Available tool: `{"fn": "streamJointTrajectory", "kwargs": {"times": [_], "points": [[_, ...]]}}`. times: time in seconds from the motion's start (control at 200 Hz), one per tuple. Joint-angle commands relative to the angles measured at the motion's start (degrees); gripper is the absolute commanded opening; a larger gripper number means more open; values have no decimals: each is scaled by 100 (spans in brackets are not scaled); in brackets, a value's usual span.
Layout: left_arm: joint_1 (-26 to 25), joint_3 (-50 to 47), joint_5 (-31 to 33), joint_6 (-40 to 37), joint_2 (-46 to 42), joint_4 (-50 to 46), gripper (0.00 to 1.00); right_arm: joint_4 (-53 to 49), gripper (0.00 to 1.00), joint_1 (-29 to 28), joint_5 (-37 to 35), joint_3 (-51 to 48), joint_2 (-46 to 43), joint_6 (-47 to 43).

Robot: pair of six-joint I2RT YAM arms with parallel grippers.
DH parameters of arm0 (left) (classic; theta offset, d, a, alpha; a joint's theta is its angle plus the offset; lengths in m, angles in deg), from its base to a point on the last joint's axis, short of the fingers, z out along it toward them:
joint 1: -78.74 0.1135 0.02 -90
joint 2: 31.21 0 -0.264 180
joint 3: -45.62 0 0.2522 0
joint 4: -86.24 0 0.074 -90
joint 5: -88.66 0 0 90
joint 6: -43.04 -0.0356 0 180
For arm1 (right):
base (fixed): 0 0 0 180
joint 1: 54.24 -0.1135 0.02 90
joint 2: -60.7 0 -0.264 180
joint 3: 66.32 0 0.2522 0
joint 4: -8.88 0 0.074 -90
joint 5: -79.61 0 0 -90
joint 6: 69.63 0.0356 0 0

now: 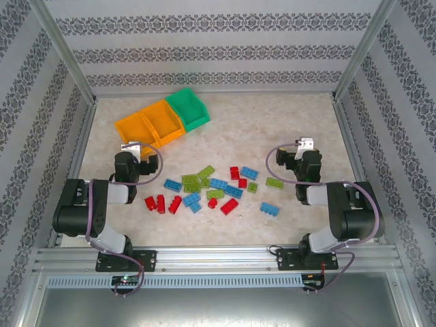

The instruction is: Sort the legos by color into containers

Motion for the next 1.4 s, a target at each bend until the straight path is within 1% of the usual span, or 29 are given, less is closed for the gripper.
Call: {"fn": "streamJointTrajectory", "kwargs": {"times": [0.0, 1.094, 1.129, 1.194, 1.229, 1.284, 1.324, 1.394], "points": [[-42, 75, -117, -119, -17, 256, 99, 43, 98, -64, -32, 120, -29, -106], [-42, 73, -134, -117, -12, 261, 99, 26, 98, -23, 47, 134, -26, -80], [-42, 84, -66, -96, -24, 243, 99, 26, 98, -21, 54, 129, -26, -81], [-42, 220, 390, 94, -260, -193, 99, 34, 98, -24, 52, 128, -29, -79], [-33, 413, 628, 207, -471, -760, 99, 34, 98, -26, 47, 129, -22, -83], [-33, 978, 1007, 513, -789, -2119, 99, 34, 98, -32, 43, 129, -22, -95], [-24, 1341, 1060, 707, -932, -2874, 99, 34, 98, -32, 38, 124, -24, -88], [-24, 1734, 1122, 1062, -1120, -3560, 99, 33, 98, -30, 38, 129, -23, -95]]}}
